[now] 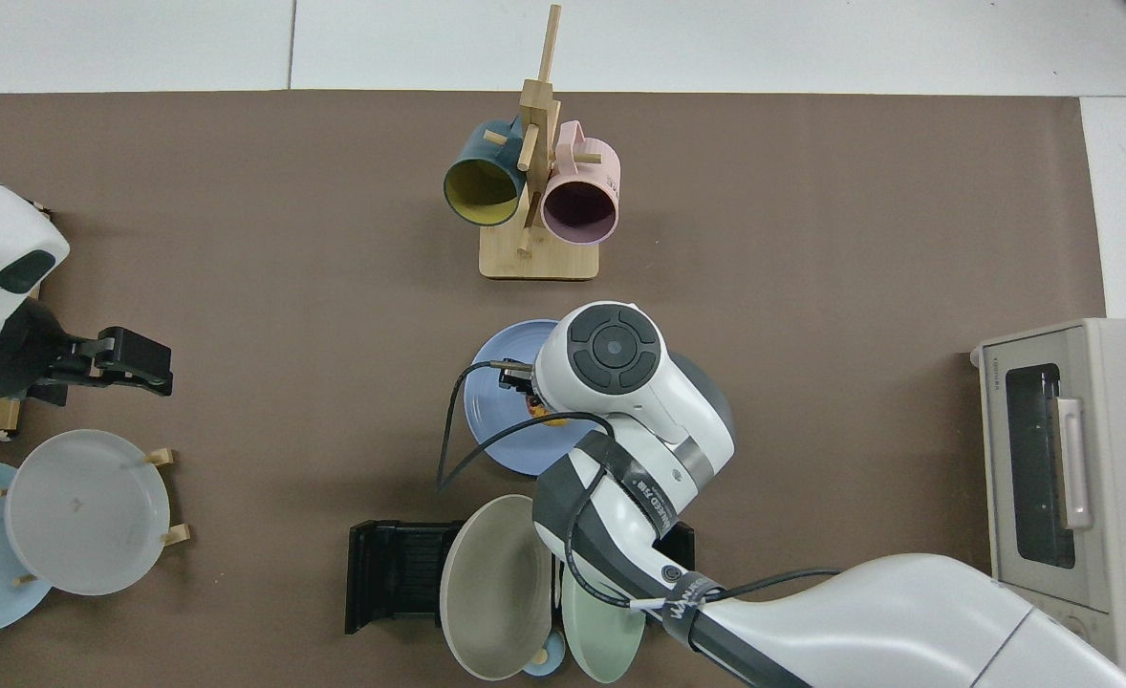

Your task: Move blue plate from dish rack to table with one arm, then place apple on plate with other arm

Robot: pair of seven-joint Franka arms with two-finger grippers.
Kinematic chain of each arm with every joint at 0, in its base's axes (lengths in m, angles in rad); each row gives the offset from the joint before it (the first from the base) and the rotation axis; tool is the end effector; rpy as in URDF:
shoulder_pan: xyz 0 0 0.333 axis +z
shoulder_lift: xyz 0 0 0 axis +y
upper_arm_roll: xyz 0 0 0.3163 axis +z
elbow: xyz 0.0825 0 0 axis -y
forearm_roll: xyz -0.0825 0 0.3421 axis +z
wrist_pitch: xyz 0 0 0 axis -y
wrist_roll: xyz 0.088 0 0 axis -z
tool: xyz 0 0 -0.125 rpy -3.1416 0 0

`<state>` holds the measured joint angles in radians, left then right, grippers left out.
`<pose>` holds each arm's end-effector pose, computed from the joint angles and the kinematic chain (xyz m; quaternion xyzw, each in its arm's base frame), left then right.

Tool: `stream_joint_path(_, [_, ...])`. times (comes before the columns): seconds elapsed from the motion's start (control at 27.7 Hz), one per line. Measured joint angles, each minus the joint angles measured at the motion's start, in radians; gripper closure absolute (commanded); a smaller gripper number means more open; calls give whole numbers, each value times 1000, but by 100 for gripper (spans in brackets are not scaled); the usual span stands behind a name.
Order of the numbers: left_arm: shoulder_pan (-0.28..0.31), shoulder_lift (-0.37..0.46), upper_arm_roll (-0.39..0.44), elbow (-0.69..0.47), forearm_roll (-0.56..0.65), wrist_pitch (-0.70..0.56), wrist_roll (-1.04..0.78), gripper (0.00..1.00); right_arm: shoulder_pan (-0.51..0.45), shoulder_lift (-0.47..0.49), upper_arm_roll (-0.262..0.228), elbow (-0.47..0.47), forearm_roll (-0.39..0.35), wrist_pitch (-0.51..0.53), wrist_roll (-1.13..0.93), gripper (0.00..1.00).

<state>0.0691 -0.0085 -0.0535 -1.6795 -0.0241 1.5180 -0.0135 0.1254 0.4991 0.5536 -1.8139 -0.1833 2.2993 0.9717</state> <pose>0.4964 0.0045 0.5609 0.9969 0.0148 -0.0764 0.0119 0.5053 0.3607 0.3142 -0.9908 0.1184 0.0179 0.0633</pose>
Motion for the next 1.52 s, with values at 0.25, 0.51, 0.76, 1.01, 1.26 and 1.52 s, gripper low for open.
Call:
stream_joint_path(0.25, [-2, 0, -1, 0, 0, 8, 2, 0, -3, -2, 6, 19, 0, -17, 18, 0])
stream_joint_path(0.51, [-6, 0, 0, 0, 0, 16, 2, 0, -14, -33, 16, 110, 0, -164, 17, 0])
stream_joint_path(0.76, [-10, 0, 0, 0, 0, 17, 2, 0, -46, -135, -44, 141, 0, -203, -132, 0])
stream_joint_path(1.01, [-10, 0, 0, 0, 0, 19, 2, 0, -58, -242, -199, 142, 6, -272, -401, 0])
stream_joint_path(1.26, [-10, 0, 5, 0, -1, 20, 2, 0, -55, -330, -399, 142, 141, -310, -703, 0])
stream_joint_path(1.52, [-14, 0, 17, 0, -2, 20, 2, 0, -59, -400, -570, 142, 194, -391, -988, 0])
